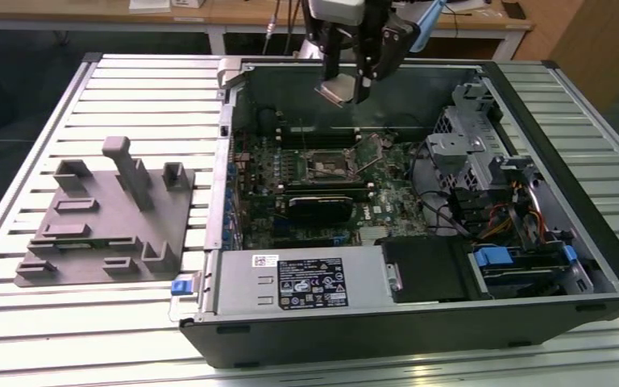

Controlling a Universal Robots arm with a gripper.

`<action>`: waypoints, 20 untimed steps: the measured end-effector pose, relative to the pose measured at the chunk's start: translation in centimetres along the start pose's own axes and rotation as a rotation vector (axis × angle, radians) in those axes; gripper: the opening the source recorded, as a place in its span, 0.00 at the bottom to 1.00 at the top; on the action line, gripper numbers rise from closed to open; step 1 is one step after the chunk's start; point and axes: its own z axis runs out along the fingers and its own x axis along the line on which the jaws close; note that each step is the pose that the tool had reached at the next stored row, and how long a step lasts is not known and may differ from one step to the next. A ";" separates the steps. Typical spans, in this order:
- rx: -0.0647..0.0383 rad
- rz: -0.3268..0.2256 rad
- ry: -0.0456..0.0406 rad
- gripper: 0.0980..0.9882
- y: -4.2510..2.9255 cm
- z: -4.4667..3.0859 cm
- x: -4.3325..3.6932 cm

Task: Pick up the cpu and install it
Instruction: 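Place the cpu into insertion slot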

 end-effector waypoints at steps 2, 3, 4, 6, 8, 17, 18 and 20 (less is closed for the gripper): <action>0.000 0.036 -0.0008 0.50 0.00 0.07 0.00; 0.000 0.053 -0.0012 0.50 0.00 0.10 0.00; 0.000 0.073 -0.0016 0.50 0.00 0.14 0.00; 0.000 0.108 -0.0025 0.50 -0.01 0.19 0.00; 0.000 0.141 -0.0032 0.50 -0.01 0.26 0.00; 0.001 0.294 -0.0067 0.50 -0.01 0.53 0.00; 0.001 0.311 -0.0071 0.50 -0.01 0.56 0.00; 0.001 0.344 -0.0078 0.50 -0.02 0.61 0.00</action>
